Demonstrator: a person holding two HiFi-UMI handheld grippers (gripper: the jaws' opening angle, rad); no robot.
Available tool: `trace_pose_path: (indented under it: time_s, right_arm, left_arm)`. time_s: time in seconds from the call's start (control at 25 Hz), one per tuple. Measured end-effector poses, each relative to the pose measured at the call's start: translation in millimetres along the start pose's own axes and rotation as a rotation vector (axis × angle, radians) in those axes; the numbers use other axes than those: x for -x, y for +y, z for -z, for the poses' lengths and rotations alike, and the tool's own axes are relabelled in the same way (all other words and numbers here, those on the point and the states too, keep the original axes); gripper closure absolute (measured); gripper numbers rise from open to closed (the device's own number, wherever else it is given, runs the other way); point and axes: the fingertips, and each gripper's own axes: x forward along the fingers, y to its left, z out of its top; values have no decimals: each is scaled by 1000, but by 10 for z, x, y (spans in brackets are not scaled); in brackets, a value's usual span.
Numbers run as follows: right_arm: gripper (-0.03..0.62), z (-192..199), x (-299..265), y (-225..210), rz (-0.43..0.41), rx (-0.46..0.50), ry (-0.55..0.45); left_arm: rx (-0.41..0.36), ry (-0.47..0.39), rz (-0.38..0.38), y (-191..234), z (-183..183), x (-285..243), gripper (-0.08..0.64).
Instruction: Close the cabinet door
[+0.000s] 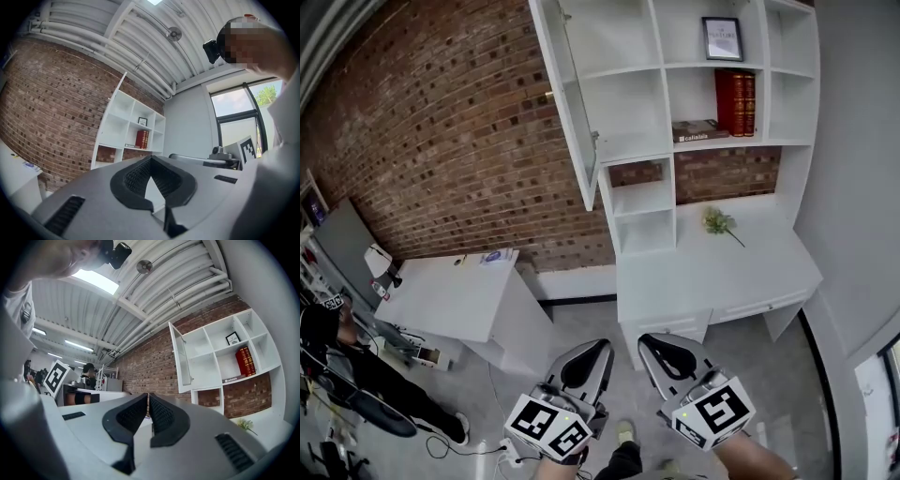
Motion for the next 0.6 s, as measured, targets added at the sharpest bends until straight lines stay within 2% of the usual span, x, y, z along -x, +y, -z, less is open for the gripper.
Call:
trace_pose_path:
  time_s: [0.6]
  right_arm:
    - [572, 240, -1634, -639, 56, 13, 31]
  left_arm:
    - [-13, 14, 59, 1493, -81, -894, 549]
